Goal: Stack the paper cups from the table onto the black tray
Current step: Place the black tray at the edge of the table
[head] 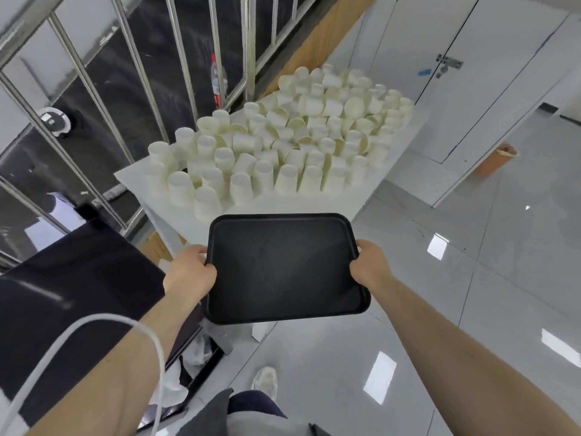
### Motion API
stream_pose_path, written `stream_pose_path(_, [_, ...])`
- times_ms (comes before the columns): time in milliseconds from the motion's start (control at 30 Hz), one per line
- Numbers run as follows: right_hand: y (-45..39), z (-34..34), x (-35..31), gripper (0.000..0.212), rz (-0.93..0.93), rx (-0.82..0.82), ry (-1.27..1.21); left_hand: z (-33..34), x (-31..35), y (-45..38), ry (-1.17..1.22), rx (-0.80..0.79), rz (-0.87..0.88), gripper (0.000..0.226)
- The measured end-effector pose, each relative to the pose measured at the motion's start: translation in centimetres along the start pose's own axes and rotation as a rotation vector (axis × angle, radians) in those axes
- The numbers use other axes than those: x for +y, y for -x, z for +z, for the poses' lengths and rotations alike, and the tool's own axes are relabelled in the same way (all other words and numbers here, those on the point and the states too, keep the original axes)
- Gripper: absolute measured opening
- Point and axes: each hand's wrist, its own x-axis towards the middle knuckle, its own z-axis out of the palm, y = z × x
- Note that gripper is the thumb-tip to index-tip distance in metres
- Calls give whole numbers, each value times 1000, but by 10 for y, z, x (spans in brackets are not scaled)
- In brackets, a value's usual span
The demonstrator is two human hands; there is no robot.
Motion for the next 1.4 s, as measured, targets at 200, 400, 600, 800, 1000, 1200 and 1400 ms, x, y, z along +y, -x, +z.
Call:
stream_pose_path(200, [-59, -15, -19, 44, -72, -58, 35, 9, 24, -25, 28, 16, -59, 43])
stream_pose_path(400, [-114, -16, -32, 49, -161, -175, 103, 26, 33, -32, 98, 78, -180, 41])
stream_pose_path(600, [-171, -18, -52, 44, -355, -311, 172, 58, 47, -15, 171, 196, -367, 40])
stream_pose_path(800, [-206, -17, -60, 43, -477, -437, 249, 91, 61, 6, 194, 253, -517, 38])
stream_pose_path(1000, [-222, -1, -60, 40, -518, -542, 315, 119, 59, 14, 256, 261, -601, 50])
stream_pose_path(1200, [-234, 14, -63, 40, -491, -618, 325, 130, 49, 3, 304, 248, -609, 53])
stream_pose_path(1400, [-244, 27, -59, 42, -461, -661, 312, 141, 44, -5, 265, 217, -643, 48])
